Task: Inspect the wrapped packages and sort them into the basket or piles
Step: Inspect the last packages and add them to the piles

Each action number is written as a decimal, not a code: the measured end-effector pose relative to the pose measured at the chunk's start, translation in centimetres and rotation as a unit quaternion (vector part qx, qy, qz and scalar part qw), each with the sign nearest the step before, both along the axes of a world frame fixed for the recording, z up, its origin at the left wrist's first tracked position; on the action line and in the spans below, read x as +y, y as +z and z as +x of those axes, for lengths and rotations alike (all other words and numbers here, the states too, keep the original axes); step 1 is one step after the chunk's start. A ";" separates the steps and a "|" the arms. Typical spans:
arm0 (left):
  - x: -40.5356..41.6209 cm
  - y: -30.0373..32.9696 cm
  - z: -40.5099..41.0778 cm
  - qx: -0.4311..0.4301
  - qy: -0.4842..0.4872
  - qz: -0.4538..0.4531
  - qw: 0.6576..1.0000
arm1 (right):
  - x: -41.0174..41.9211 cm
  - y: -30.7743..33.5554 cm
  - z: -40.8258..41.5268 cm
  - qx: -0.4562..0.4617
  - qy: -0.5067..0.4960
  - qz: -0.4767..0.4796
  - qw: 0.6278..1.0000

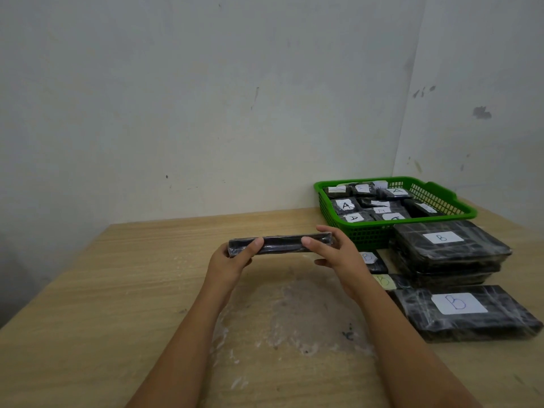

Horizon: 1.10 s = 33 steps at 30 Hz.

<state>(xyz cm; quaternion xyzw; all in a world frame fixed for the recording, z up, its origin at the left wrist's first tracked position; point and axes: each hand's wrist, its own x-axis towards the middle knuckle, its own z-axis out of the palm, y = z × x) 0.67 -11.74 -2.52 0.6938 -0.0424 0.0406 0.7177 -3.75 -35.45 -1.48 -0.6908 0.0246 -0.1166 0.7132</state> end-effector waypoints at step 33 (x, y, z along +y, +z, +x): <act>-0.1 0.6 -0.5 -0.066 0.072 0.087 0.991 | 1.1 0.7 -0.4 -0.124 -0.043 -0.076 0.988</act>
